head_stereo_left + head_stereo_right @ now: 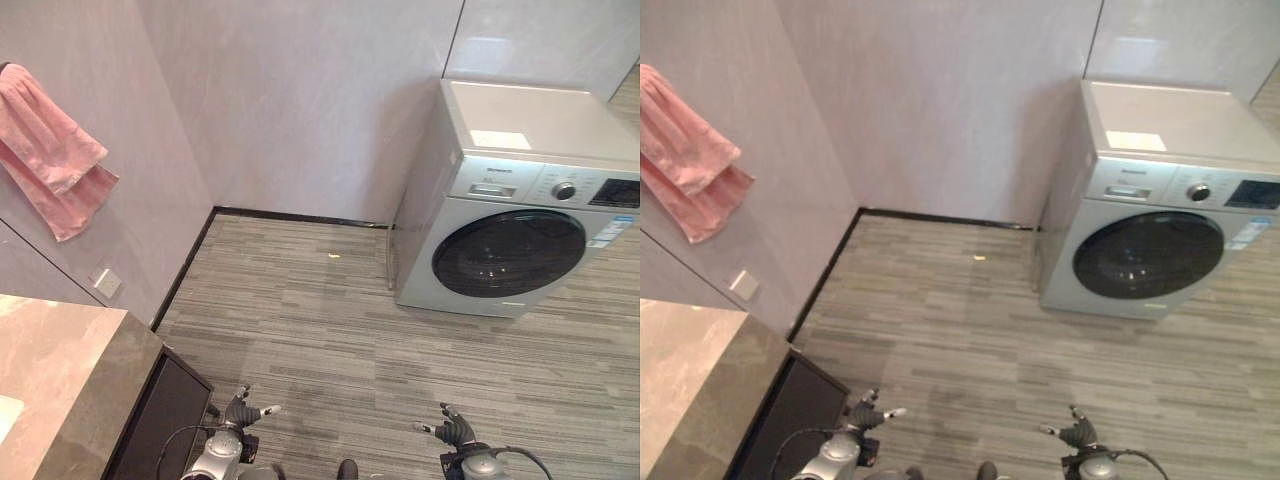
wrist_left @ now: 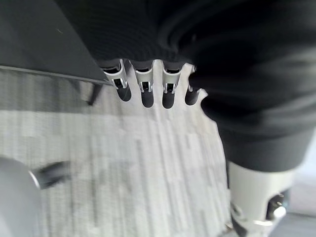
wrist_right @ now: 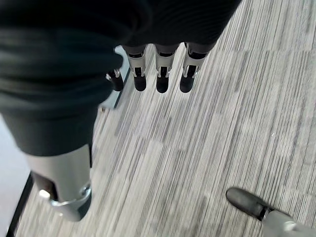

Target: Put brush and paste in cup on sink, flatten towel.

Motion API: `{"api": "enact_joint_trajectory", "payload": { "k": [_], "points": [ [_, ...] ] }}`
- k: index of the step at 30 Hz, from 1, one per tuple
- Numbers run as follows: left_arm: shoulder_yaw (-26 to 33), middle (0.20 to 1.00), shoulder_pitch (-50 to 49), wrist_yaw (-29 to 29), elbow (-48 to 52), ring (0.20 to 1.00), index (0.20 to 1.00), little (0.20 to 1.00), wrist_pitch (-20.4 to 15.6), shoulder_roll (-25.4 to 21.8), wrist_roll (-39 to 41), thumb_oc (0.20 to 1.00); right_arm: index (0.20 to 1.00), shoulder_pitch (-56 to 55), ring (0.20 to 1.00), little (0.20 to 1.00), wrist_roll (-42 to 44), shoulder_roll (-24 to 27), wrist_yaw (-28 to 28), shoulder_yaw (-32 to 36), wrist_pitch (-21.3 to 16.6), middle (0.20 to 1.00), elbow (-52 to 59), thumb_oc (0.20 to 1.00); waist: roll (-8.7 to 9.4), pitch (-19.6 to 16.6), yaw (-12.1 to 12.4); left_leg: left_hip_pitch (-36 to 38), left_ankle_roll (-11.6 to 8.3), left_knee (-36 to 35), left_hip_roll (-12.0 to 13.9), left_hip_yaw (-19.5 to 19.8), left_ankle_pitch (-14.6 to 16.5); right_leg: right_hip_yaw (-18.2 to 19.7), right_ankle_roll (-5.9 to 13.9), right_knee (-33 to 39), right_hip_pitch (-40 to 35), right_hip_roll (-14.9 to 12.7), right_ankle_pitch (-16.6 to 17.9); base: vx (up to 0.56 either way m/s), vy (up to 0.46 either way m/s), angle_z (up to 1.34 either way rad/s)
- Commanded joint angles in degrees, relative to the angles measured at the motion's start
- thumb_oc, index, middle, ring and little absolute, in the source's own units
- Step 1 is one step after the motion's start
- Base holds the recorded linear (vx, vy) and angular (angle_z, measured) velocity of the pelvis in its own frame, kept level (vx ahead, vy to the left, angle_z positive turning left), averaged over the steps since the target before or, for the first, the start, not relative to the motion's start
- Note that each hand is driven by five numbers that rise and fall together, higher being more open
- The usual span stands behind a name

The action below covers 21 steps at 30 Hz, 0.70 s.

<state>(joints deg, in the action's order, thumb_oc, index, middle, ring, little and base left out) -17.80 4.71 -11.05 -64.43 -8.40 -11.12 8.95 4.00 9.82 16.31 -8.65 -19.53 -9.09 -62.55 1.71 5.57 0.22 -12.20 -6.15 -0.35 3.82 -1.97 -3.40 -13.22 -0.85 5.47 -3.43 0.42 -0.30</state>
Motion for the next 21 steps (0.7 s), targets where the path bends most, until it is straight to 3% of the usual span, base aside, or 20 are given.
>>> {"api": "enact_joint_trajectory", "payload": {
  "k": [1,3,4,5,6,7,8,10,11,12,15,18,19,20,21],
  "points": [
    [4.12,1.0,1.46,-1.67,-3.96,1.0,1.0,1.0,-1.76,-1.34,1.94,1.0,1.0,-0.02,1.0,1.0,-1.32,-0.57,0.14,-0.48,-1.49,1.0,0.5,1.0,0.4,-2.21,1.41,-2.95,2.5,4.2,-0.62,-1.25,-5.45,7.26,5.83,-5.35,-4.3,-4.8,-2.48,0.56,0.221,-0.64],
    [4.68,1.0,1.44,-1.54,-6.11,1.0,1.0,1.0,-1.27,-1.75,0.71,1.0,1.0,-0.56,1.0,1.0,-1.72,-1.45,0.47,0.11,-1.41,1.0,-0.87,1.0,1.08,-2.97,1.36,-3.05,4.94,8.25,-2.61,-1.42,-2.09,8.74,6.53,-12.28,-4.5,-7.18,-2.82,0.68,0.309,-0.62],
    [4.68,1.0,1.45,-1.54,-6.12,1.0,1.0,1.0,-1.28,-1.76,0.71,1.0,1.0,-0.55,1.0,1.0,-1.72,-1.47,0.47,0.12,-1.41,1.0,-0.88,1.0,1.14,-2.97,1.44,-3.08,4.97,8.36,-2.64,-1.52,-1.99,8.84,6.57,-12.42,-4.42,-7.26,-2.92,0.55,0.329,-0.53],
    [4.95,1.0,1.37,-1.56,-6.54,1.0,1.0,1.0,-0.99,-2.26,-0.3,1.0,1.0,-0.32,1.0,1.0,-1.43,-2.03,1.06,0.62,-1.6,1.0,-1.05,1.0,1.43,-2.55,1.51,-0.72,7.31,9.11,-4.1,-2.75,0.76,9.92,7.31,-23.1,-0.48,-8.56,2.54,0.24,0.176,-0.42],
    [4.95,1.0,1.38,-1.56,-6.55,1.0,1.0,1.0,-0.99,-2.24,-0.3,1.0,1.0,-0.32,1.0,1.0,-1.43,-2.02,1.06,0.63,-1.6,1.0,-1.05,1.0,1.36,-2.66,1.56,-0.85,7.29,9.06,-4.01,-2.77,0.69,9.96,7.29,-23.04,-0.33,-8.47,2.65,0.48,0.379,-0.44],
    [4.46,1.0,1.2,-1.63,-6.45,1.0,1.0,1.0,-0.52,-2.49,-2.2,1.0,1.0,0.07,1.0,1.0,-2.1,-2.24,1.17,0.44,-1.73,1.0,-0.46,1.0,0.95,-1.37,1.56,3.01,9.25,8.69,-5.18,-3.92,2.73,8.74,8.33,-33.18,3.57,-9.76,10.66,0.24,0.206,-0.45],
    [4.46,1.0,1.21,-1.63,-6.45,1.0,1.0,1.0,-0.52,-2.48,-2.2,1.0,1.0,0.07,1.0,1.0,-2.1,-2.22,1.17,0.45,-1.73,1.0,-0.46,1.0,0.86,-1.48,1.61,2.9,9.23,8.63,-5.07,-3.94,2.66,8.77,8.3,-33.07,3.69,-9.65,10.8,0.33,0.32,-0.37],
    [3.9,1.0,1.06,-1.46,-5.99,1.0,1.0,1.0,-0.21,-2.81,-3.41,1.0,1.0,-0.04,1.0,1.0,-2.09,-2.23,1.44,0.38,-1.89,1.0,1.39,1.0,-0.74,-0.43,1.05,6.59,10.32,7.19,-5.04,-4.03,3.68,6.47,8.89,-40.02,8.1,-9.98,12.07,0.26,0.235,0.0],
    [3.65,1.0,0.89,-1.08,-6.1,1.0,1.0,1.0,-0.18,-2.87,-3.82,1.0,1.0,-0.4,1.0,1.0,-2.16,-2.19,1.73,0.14,-1.87,1.0,1.8,1.0,-1.3,-0.14,0.5,8.28,10.48,6.45,-5.07,-3.25,3.74,6.98,8.75,-42.59,10.72,-8.74,10.53,0.47,0.219,-0.02],
    [3.01,1.0,1.01,-0.68,-6.11,1.0,1.0,1.0,-0.26,-3.18,-5.19,1.0,1.0,-0.97,1.0,1.0,-2.65,-1.9,2.16,-0.19,-2.0,1.0,3.18,1.0,-1.66,0.02,-0.15,10.74,10.16,5.45,-5.54,-1.92,3.0,5.74,8.0,-39.12,14.56,-7.07,7.87,0.45,0.12,0.09],
    [2.56,1.0,1.0,-0.37,-7.19,1.0,1.0,1.0,-0.4,-2.82,-5.82,1.0,1.0,-1.24,1.0,1.0,-2.56,-1.67,1.83,-0.06,-2.19,1.0,3.23,1.0,-1.2,0.04,-0.83,13.49,9.26,4.63,-6.71,0.34,4.5,3.01,7.96,-26.13,15.45,-9.59,7.38,0.4,-0.035,0.52],
    [1.75,1.0,1.85,-0.65,-7.16,1.0,1.0,1.0,-1.1,-2.16,-6.73,1.0,1.0,-1.34,1.0,1.0,-2.55,-0.94,1.54,0.26,-2.12,1.0,4.86,1.0,-0.43,0.6,-2.17,16.42,7.96,4.75,-7.64,4.44,6.28,10.03,10.03,-11.39,17.07,-9.68,11.48,0.42,-0.13,0.75],
    [1.07,1.0,2.35,-0.95,-6.79,1.0,1.0,1.0,-1.38,-2.07,-7.38,1.0,1.0,-1.57,1.0,1.0,-2.71,-0.12,1.58,0.45,-2.0,1.0,5.57,1.0,-0.35,0.8,-2.68,17.03,7.58,5.46,-7.66,6.49,7.23,14.65,10.84,-10.02,18.11,-9.39,12.58,0.36,-0.109,1.0],
    [0.59,1.0,2.73,-1.05,-6.55,1.0,1.0,1.0,-1.39,-2.17,-7.92,1.0,1.0,-1.56,1.0,1.0,-2.87,0.05,1.48,0.53,-1.95,1.0,5.94,1.0,0.01,0.77,-2.74,17.44,7.36,5.25,-7.7,7.33,7.7,15.82,11.4,-10.35,18.52,-9.24,12.72,0.33,-0.123,0.97],
    [-0.34,1.0,3.4,-0.58,-6.38,1.0,1.0,1.0,-0.88,-2.16,-9.01,1.0,1.0,-2.02,1.0,1.0,-2.77,0.37,1.65,0.96,-1.82,1.0,6.03,1.0,0.5,0.15,-2.28,17.45,7.03,5.8,-7.56,8.92,7.98,15.57,11.16,-10.25,17.02,-9.09,10.53,0.25,-0.124,1.11]
  ]
}}
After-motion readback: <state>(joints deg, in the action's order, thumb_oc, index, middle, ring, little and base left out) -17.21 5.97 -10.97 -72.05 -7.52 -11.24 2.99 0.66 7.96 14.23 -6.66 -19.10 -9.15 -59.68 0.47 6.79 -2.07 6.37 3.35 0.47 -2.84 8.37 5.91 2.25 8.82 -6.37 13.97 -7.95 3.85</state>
